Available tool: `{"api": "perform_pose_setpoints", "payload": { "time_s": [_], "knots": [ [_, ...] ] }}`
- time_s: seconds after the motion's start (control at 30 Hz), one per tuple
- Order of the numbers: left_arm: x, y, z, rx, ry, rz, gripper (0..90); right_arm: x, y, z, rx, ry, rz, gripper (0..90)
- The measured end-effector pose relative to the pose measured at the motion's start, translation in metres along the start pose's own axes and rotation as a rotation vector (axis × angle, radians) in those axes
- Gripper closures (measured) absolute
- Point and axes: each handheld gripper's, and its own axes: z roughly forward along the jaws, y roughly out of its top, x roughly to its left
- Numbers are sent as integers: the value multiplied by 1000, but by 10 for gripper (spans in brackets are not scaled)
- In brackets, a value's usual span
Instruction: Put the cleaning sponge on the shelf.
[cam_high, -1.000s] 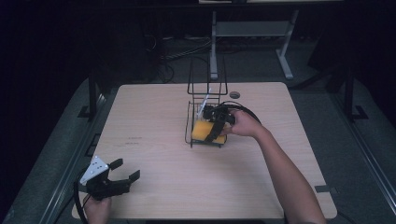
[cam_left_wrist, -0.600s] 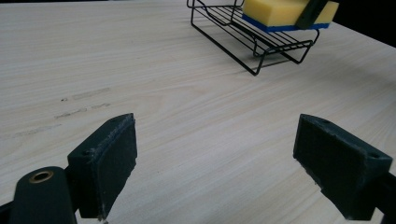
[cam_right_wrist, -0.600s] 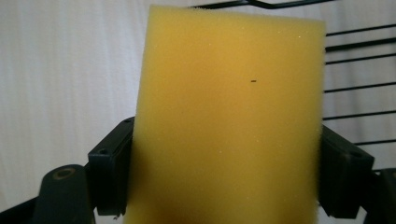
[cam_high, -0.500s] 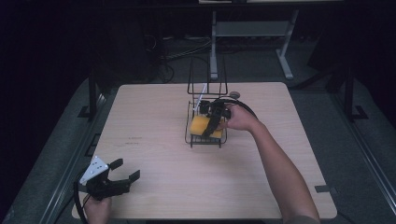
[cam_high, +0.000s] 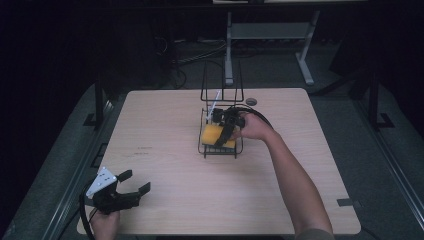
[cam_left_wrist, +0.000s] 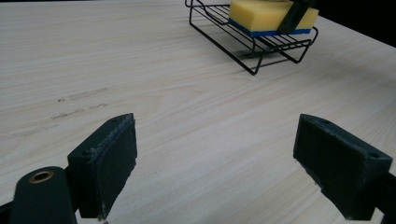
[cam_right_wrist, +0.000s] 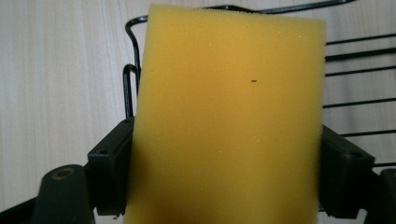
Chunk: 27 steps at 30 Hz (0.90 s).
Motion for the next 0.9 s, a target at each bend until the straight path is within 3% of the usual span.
{"api": "perform_pose_setpoints", "payload": {
  "time_s": [0.23,0.9],
  "knots": [
    [-1,0,1,1,0,0,128,1,0,5,25,-6,-1,203],
    [-1,0,1,0,0,1,128,3,1,12,23,-12,-14,195]
  ]
}}
